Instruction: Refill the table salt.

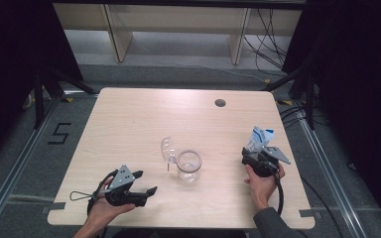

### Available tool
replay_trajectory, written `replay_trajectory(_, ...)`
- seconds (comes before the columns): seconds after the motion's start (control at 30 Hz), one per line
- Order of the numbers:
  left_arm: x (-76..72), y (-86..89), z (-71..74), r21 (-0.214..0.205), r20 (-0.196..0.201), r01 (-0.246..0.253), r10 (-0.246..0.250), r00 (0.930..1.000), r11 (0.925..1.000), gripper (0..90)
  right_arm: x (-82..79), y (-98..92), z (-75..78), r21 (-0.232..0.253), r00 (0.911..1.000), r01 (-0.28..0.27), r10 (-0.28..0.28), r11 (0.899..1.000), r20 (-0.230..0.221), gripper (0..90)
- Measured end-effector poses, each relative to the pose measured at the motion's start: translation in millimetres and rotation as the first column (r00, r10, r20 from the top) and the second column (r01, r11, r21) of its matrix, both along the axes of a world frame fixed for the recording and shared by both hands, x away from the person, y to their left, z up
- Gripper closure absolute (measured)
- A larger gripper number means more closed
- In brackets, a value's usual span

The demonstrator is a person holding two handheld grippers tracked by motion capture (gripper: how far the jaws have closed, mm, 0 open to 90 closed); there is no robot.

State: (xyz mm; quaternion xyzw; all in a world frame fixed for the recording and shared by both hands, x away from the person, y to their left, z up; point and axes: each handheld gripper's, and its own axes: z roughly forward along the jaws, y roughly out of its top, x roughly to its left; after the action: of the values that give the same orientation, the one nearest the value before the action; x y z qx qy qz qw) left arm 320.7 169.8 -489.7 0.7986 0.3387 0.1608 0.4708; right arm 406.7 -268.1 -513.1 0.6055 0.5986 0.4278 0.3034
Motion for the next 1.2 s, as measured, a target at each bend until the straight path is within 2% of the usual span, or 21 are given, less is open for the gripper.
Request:
replay_trajectory(0.23,-0.1,0.0,0.1,0.0,0.0,0.0,0.0,1.0,1.0,24.2,0.2,-0.2,0.0,0.001,1.0,0.002,-0.002,1.0,-0.001,30.5)
replay_trajectory(0.3,-0.1,0.0,0.0,0.0,0.0,-0.001,0.001,1.0,1.0,24.1,0.3,-0.3,-0.7,-0.02,1.0,0.004,-0.004,1.0,0.006,29.6)
replay_trajectory(0.33,0.0,0.4,0.2,0.007,0.0,-0.001,0.001,1.0,1.0,24.2,0.0,-0.1,-0.3,-0.005,0.9999,-0.008,0.008,1.0,-0.008,29.7)
replay_trajectory(0.4,-0.5,-0.2,0.4,-0.001,0.001,-0.003,0.003,1.0,1.0,24.2,-0.7,0.1,-0.6,-0.023,0.9999,0.009,-0.009,1.0,-0.014,29.8)
replay_trajectory(0.6,-0.7,0.0,0.6,0.0,0.001,-0.006,0.006,1.0,1.0,24.2,-0.8,1.6,-0.4,-0.003,0.9995,0.028,-0.028,1.0,-0.016,29.6)
replay_trajectory(0.67,-1.0,-0.3,0.5,-0.003,-0.002,-0.006,0.006,1.0,1.0,24.2,0.1,1.0,-0.4,-0.012,0.9997,0.017,-0.017,1.0,-0.018,30.2)
replay_trajectory(0.7,-0.7,-0.3,0.4,-0.001,0.001,-0.004,0.004,1.0,1.0,24.2,0.3,0.0,-0.7,-0.015,0.9999,0.011,-0.011,1.0,0.002,30.1)
replay_trajectory(0.77,-0.8,-0.4,0.4,-0.001,0.0,-0.004,0.004,1.0,1.0,24.2,-0.6,2.3,0.2,0.013,0.9997,0.023,-0.023,1.0,-0.006,30.5)
replay_trajectory(0.93,-1.0,-0.4,0.6,-0.003,-0.001,-0.005,0.005,1.0,1.0,24.3,-0.4,2.3,0.1,0.01,0.9997,0.022,-0.022,1.0,-0.003,31.5)
replay_trajectory(1.03,-1.1,0.3,1.1,0.006,0.0,-0.001,0.001,1.0,1.0,24.3,0.4,0.1,0.0,-0.008,0.9999,0.0,0.0,1.0,0.013,31.5)
replay_trajectory(1.1,-1.0,0.3,1.3,0.006,0.001,-0.001,0.001,1.0,1.0,24.3,0.8,-0.6,-0.4,-0.044,0.9995,0.003,-0.002,0.999,0.032,32.0)
replay_trajectory(1.2,-0.8,0.5,1.1,0.007,0.001,-0.001,0.001,1.0,1.0,24.4,1.3,0.5,-0.2,-0.041,0.9994,0.011,-0.009,0.999,0.032,32.7)
